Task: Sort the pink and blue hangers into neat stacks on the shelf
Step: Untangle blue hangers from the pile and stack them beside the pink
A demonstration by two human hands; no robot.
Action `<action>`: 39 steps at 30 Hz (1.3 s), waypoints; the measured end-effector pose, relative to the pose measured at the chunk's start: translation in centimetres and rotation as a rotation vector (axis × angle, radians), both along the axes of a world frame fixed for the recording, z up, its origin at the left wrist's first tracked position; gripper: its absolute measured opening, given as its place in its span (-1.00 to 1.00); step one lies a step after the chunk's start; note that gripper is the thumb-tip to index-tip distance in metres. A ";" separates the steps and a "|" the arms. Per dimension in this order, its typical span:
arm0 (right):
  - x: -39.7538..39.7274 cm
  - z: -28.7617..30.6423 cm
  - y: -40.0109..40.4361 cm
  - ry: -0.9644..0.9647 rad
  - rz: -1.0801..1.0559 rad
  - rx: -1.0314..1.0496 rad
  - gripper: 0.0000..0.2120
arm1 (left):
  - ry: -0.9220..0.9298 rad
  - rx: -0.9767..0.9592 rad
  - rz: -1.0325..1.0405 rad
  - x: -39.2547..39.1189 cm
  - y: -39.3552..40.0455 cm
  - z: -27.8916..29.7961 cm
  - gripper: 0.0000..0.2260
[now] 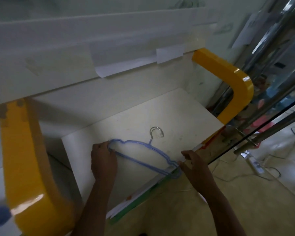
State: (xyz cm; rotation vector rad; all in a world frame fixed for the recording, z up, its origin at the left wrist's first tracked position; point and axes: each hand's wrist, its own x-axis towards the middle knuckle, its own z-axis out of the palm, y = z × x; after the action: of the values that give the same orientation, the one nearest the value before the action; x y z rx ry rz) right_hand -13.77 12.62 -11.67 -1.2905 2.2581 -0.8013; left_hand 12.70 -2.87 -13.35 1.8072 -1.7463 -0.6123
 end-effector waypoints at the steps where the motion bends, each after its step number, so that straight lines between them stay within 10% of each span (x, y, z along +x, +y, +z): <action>1: -0.1 0.0 -0.1 0.003 0.005 0.001 -0.57 | -0.015 0.006 0.012 0.0 0.0 0.1 -0.74; 15: -1.9 0.3 0.7 0.048 0.021 -0.037 -0.66 | 0.054 0.080 0.130 0.0 -0.4 0.8 -0.93; 21: -2.2 1.1 1.4 0.025 0.041 -0.061 -0.68 | 0.623 0.302 0.237 0.4 0.8 2.7 -0.86; 39: -1.8 -0.1 2.7 -0.232 0.010 0.025 -0.74 | 1.091 0.170 0.277 0.6 4.2 6.2 -0.78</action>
State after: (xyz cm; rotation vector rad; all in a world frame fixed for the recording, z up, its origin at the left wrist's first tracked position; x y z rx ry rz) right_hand -15.54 15.33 -11.79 -1.1334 2.0698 -0.8687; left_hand 13.27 1.31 -7.19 1.3203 -0.7100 -1.3187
